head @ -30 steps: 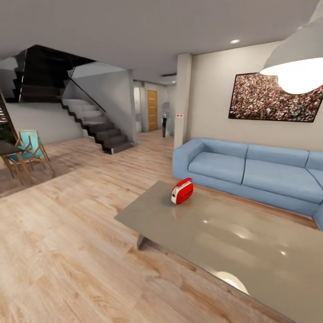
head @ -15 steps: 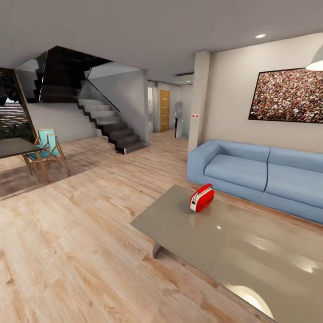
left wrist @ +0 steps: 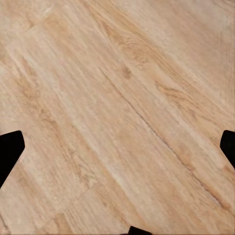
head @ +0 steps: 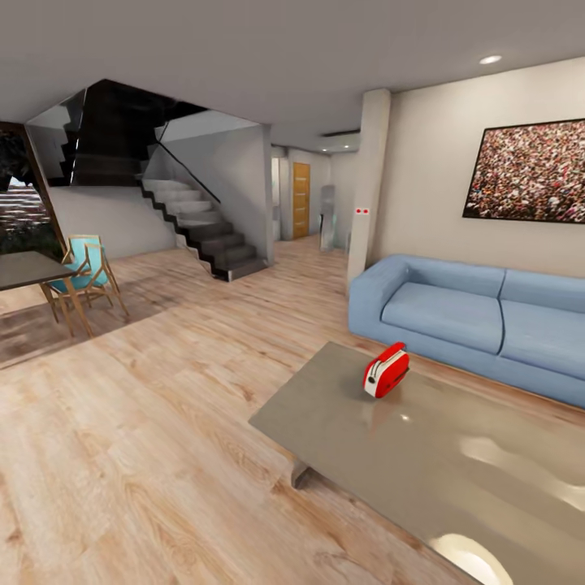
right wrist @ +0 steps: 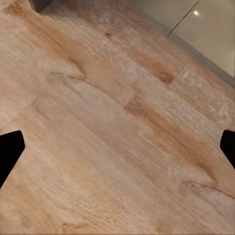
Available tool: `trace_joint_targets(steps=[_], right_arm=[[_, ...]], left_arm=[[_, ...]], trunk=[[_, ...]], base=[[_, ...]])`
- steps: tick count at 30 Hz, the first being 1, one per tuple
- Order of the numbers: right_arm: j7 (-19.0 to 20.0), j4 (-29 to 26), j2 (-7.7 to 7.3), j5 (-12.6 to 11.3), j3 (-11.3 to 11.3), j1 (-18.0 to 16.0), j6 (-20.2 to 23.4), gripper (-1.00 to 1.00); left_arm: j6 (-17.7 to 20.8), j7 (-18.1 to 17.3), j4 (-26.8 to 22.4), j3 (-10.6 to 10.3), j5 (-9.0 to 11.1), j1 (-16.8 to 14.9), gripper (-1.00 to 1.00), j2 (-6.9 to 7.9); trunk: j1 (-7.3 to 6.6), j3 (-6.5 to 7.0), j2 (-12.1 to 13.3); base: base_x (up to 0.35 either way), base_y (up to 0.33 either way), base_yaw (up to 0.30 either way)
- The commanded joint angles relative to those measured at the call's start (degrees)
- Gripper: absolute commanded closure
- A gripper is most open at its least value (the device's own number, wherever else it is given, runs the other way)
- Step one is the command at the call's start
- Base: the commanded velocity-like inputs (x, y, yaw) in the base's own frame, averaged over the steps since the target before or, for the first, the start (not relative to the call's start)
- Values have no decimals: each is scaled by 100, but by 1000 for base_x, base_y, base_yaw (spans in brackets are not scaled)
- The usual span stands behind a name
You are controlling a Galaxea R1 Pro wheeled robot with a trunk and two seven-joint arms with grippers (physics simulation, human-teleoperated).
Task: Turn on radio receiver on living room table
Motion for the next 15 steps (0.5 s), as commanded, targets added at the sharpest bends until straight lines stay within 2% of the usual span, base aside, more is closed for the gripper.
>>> trace_joint_targets(steps=[1, 15], right_arm=[[0, 0, 0, 0, 0, -1, 0, -100], [1, 0, 0, 0, 0, 1, 0, -100]], left_arm=[[1, 22, 0, 18, 0, 0, -100, 0], [7, 49, 8, 49, -6, 0, -100, 0]], trunk=[[0, 0, 0], [0, 0, 0]], base=[[262, 219, 0], [269, 173, 0]])
